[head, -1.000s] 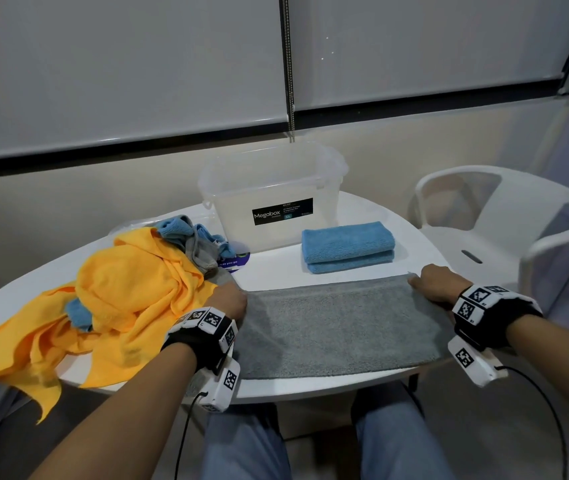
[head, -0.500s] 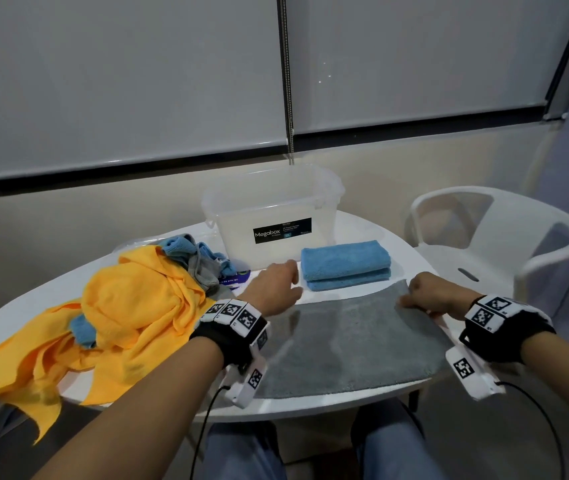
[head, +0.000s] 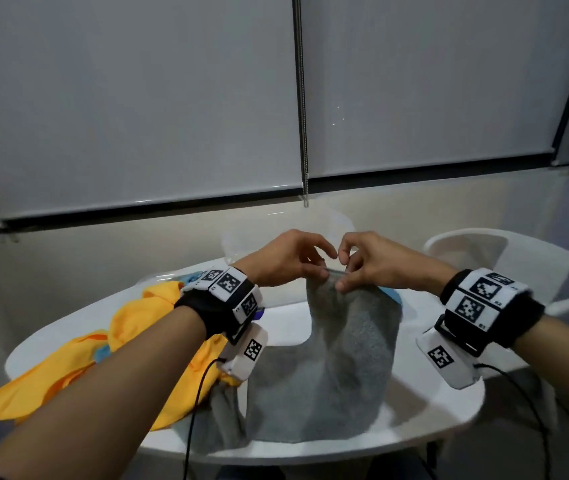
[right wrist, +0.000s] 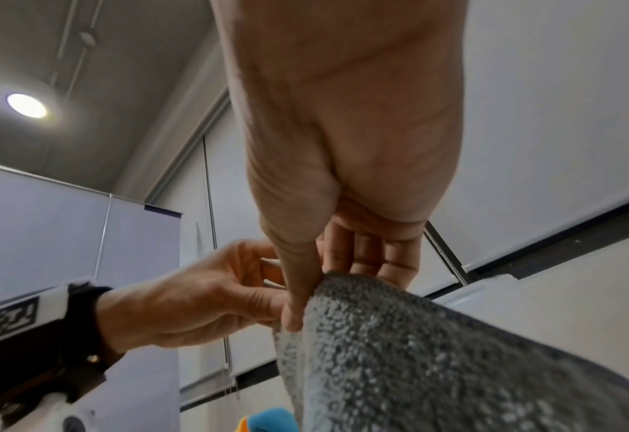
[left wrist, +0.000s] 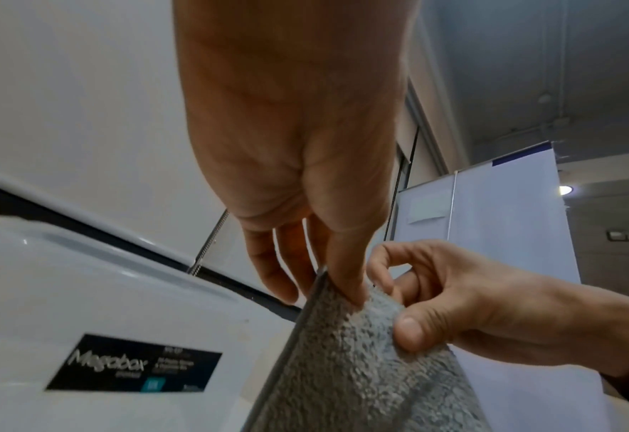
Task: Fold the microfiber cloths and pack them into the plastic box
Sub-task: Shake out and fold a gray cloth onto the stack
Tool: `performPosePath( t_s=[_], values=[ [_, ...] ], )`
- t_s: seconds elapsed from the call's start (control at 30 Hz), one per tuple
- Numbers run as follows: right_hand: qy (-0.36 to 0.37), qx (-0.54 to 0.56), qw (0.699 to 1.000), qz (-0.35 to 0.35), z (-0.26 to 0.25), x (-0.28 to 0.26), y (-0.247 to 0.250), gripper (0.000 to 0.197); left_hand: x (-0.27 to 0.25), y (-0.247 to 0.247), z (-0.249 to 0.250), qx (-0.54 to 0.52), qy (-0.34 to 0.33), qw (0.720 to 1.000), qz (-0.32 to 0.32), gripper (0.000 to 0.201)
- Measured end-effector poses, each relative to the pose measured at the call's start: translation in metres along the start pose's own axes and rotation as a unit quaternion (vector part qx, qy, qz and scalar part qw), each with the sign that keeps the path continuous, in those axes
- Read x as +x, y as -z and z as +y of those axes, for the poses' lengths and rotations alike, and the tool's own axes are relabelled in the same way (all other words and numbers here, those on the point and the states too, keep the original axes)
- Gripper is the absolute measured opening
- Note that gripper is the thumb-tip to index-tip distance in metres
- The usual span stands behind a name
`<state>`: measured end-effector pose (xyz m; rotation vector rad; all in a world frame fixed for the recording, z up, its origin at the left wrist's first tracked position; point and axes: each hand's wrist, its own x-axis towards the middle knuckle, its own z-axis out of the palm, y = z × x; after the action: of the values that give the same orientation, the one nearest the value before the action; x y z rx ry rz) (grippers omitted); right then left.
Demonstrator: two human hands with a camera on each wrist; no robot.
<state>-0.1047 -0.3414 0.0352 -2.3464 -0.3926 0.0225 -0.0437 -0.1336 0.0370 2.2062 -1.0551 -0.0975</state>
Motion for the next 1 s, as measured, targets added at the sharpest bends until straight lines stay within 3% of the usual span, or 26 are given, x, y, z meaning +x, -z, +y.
performPosePath(
  t_s=[0.17,0.37,0.67,0.83,1.0],
  values=[
    [0.014,0.032,0.999,-0.020,-0.008,0.008,0.027,0.033,-0.013,0.043,0.002,-0.014,-0.004,0.994,0.105,0.010],
    [0.062,0.076,0.995,0.026,-0.014,0.018,0.067,0.011,-0.037,0.097,0.007,-0.006,0.013,0.980,0.198,0.007],
    [0.117,0.066,0.982,0.130,-0.060,0.028,0.095,0.016,-0.058,0.132,0.034,0.011,0.010,0.974,0.225,0.013],
    [0.104,0.095,0.983,0.122,-0.085,0.019,0.108,0.019,-0.072,0.147,0.052,0.008,-0.001,0.972,0.236,0.012],
    [0.151,0.112,0.974,0.125,-0.104,0.013,0.121,0.022,-0.080,0.162,0.055,-0.047,-0.014,0.960,0.275,0.020]
  ],
)
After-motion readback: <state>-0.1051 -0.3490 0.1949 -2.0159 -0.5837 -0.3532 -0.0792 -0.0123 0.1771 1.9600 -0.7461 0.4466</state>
